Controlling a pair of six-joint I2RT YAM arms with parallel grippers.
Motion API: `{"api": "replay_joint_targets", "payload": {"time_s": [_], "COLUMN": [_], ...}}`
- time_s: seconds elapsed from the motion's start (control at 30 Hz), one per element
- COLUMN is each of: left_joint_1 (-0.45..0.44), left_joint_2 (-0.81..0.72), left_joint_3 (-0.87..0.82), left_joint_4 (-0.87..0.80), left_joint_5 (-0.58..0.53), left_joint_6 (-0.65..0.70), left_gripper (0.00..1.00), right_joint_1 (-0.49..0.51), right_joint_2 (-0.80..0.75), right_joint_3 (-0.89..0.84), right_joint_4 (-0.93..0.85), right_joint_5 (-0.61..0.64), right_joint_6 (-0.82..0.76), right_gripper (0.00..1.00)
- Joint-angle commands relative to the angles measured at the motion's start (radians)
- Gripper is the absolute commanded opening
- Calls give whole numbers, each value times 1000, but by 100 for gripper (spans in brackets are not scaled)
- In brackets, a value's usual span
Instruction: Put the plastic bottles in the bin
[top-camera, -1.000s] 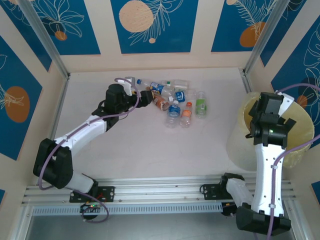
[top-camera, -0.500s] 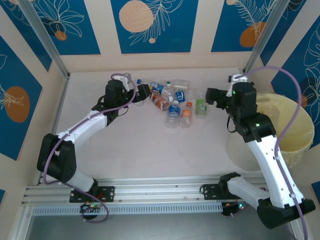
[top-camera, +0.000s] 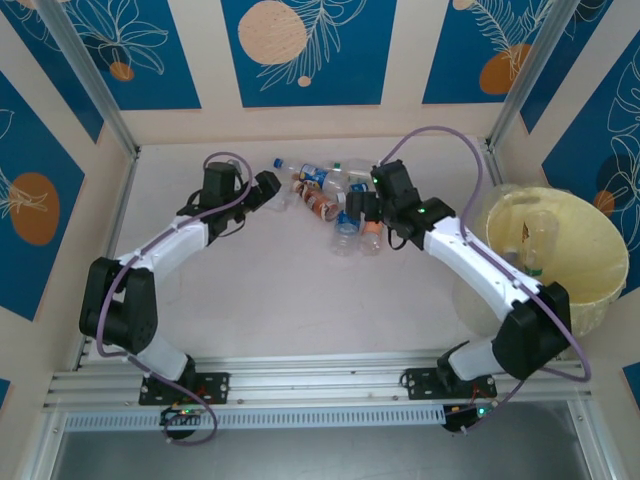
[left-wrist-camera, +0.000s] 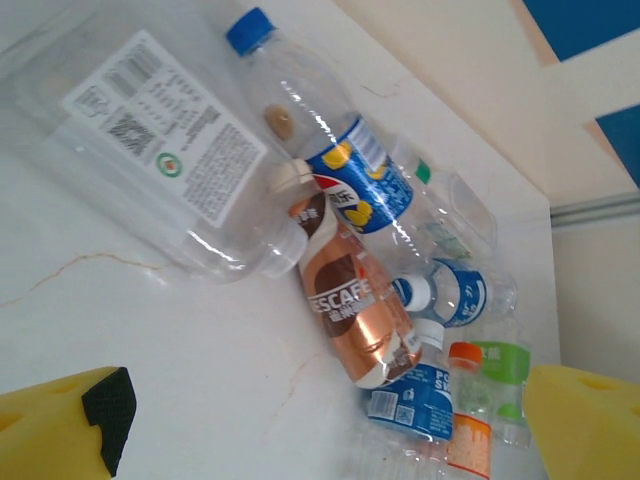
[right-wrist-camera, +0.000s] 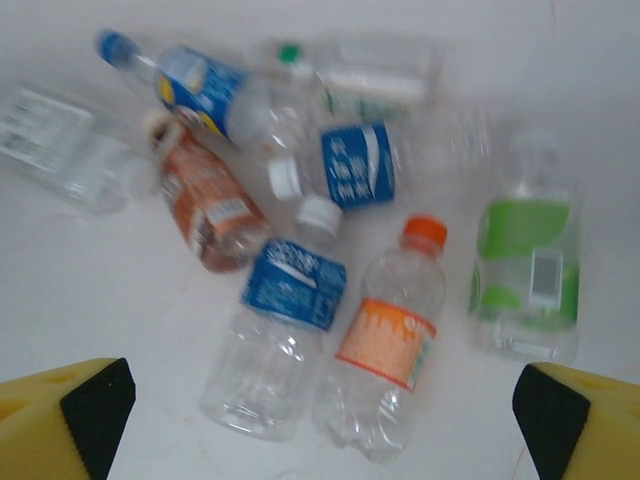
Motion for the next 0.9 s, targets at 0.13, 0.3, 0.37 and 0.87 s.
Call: {"api": "replay_joint_targets", "payload": {"time_s": [0.13, 0.3, 0.37, 0.87], "left_joint_1": [39, 50, 53, 63], "left_joint_2": [-41, -53, -56, -89], "left_joint_3": [-70, -93, -100, -123], "left_joint_4": [-6, -8, -11, -25], "left_joint_5": [13, 20, 23, 19], "left_joint_6": [-44, -49, -49, -50], "left_gripper": [100, 100, 100, 100], "right_joint_1": [-24, -55, -62, -81], "right_joint_2": [151, 232, 267, 421], "right_joint_3": [-18, -34, -30, -32], "right_joint_4": [-11, 26, 37, 104], "right_joint_5": [83, 35, -22, -60], "right_joint_6": [208, 256, 258, 273], "right_gripper": [85, 73, 72, 71]}}
